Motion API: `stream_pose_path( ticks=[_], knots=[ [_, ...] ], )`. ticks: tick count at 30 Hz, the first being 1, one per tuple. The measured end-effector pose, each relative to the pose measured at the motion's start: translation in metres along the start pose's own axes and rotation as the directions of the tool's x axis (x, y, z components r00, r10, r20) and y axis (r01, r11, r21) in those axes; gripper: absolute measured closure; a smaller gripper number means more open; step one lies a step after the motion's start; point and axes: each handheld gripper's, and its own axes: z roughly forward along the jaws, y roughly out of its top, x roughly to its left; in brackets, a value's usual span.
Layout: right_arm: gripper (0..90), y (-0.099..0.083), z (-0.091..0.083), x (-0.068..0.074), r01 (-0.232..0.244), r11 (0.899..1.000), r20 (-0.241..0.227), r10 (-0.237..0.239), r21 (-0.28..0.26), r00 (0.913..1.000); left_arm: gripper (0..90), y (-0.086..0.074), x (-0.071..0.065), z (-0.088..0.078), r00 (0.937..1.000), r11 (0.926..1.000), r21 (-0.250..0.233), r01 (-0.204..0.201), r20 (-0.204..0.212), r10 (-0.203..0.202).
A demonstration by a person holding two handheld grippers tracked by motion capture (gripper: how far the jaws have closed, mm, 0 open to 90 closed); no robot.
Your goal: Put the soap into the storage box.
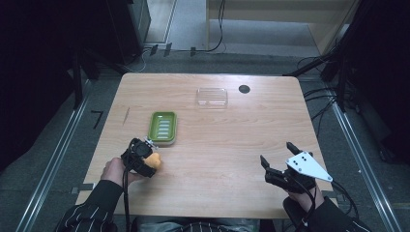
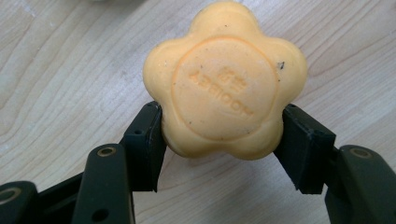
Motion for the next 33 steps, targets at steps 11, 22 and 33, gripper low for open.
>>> stream_pose_path(
  ticks=[11, 22, 33],
  knots=[
    [13.4, 0.000, 0.000, 0.000, 0.001, 1.000, -0.001, -0.001, 0.001, 1.0000, 39.6, 0.003, 0.004, -0.005, 0.9997, 0.9995, -0.031, 0.006, -0.025, -0.007],
    [13.4, 0.000, 0.000, 0.001, 0.003, 1.000, -0.001, -0.003, 0.003, 1.0000, 39.6, 0.007, 0.006, -0.010, 0.9991, 0.9977, -0.066, 0.016, -0.039, -0.018],
    [13.4, 0.000, 0.000, 0.001, 0.004, 1.000, -0.001, -0.004, 0.003, 1.0000, 39.7, 0.009, 0.008, -0.016, 0.9990, 0.9951, -0.095, 0.027, -0.032, -0.030]
  ],
)
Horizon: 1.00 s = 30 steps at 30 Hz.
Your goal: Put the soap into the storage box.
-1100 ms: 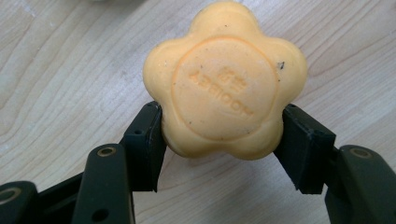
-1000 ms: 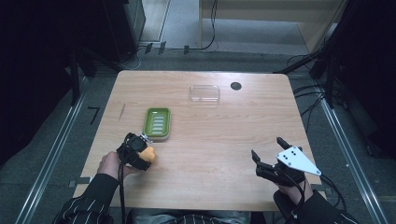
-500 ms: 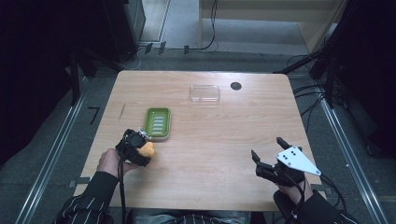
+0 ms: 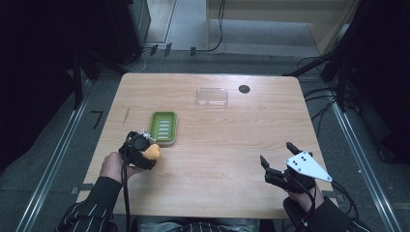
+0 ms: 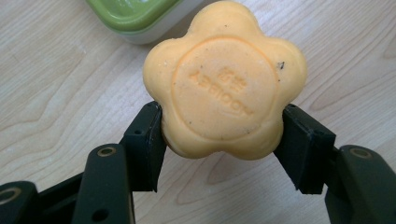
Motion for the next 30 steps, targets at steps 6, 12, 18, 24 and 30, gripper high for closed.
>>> stream_pose_path(
  ticks=[6, 12, 18, 24, 30],
  knots=[
    [13.4, 0.000, 0.000, 0.000, 0.002, 1.000, -0.001, -0.002, 0.000, 1.0000, 39.7, 0.002, 0.000, -0.004, 0.9999, 0.9997, -0.026, 0.003, -0.015, -0.004],
    [13.4, 0.000, 0.000, 0.000, 0.005, 1.000, -0.002, -0.005, 0.001, 1.0000, 39.6, 0.002, 0.001, -0.005, 0.9997, 0.9992, -0.039, 0.011, -0.020, -0.012],
    [13.4, 0.000, 0.000, 0.000, 0.007, 1.000, -0.001, -0.007, 0.000, 1.0000, 39.7, 0.008, 0.004, -0.007, 0.9994, 0.9983, -0.055, 0.018, -0.030, -0.019],
    [13.4, 0.000, 0.001, 0.000, 0.007, 1.000, -0.001, -0.007, 0.001, 1.0000, 39.6, 0.014, 0.007, -0.006, 0.9991, 0.9975, -0.068, 0.020, -0.037, -0.023],
    [13.4, 0.000, 0.001, 0.001, 0.010, 1.000, -0.003, -0.010, 0.002, 0.9999, 39.6, 0.017, 0.009, -0.005, 0.9987, 0.9968, -0.076, 0.024, -0.043, -0.027]
  ],
)
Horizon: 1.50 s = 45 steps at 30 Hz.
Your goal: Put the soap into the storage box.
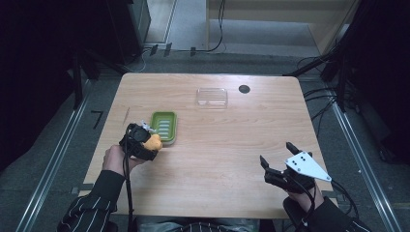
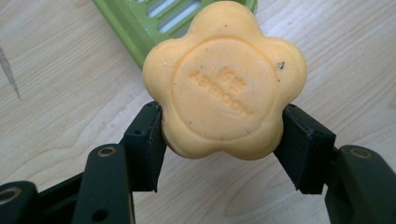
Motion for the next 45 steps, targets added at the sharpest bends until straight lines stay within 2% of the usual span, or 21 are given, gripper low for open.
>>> stream_pose_path(
  ticks=[5, 14, 20, 45],
  knots=[
    [13.4, 0.000, 0.000, 0.000, -0.004, 1.000, 0.003, 0.004, 0.000, 1.0000, 39.6, 0.003, 0.000, 0.002, 1.0000, 1.0000, 0.001, -0.004, 0.007, 0.004],
    [13.4, 0.000, 0.000, 0.000, -0.001, 1.000, 0.000, 0.001, 0.000, 1.0000, 39.6, 0.008, 0.006, 0.003, 0.9999, 0.9997, -0.021, 0.014, -0.001, -0.014],
    [13.4, 0.000, 0.000, 0.000, 0.000, 1.000, 0.000, 0.000, 0.000, 1.0000, 39.6, 0.012, 0.007, 0.004, 0.9999, 0.9996, -0.029, 0.009, -0.008, -0.009],
    [13.4, 0.000, 0.000, 0.000, 0.004, 1.000, 0.000, -0.004, 0.001, 1.0000, 39.6, 0.033, 0.017, 0.011, 0.9993, 0.9970, -0.070, 0.033, -0.013, -0.034]
  ],
)
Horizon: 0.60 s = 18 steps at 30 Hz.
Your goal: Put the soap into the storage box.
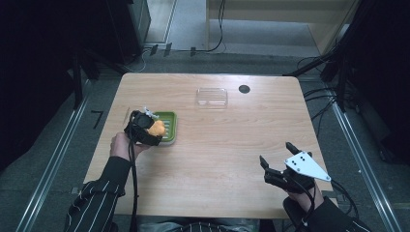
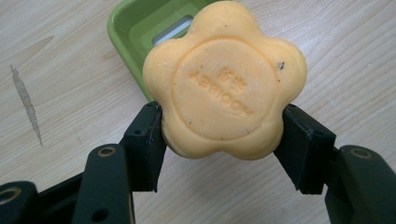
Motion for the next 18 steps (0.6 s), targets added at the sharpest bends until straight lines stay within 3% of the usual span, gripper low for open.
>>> stream_pose_path(
  ticks=[18],
  knots=[
    [13.4, 0.000, 0.000, 0.000, 0.000, 1.000, 0.000, 0.000, -0.001, 1.0000, 39.6, 0.015, 0.007, 0.010, 0.9999, 0.9999, -0.010, 0.011, -0.009, -0.011]
  ],
)
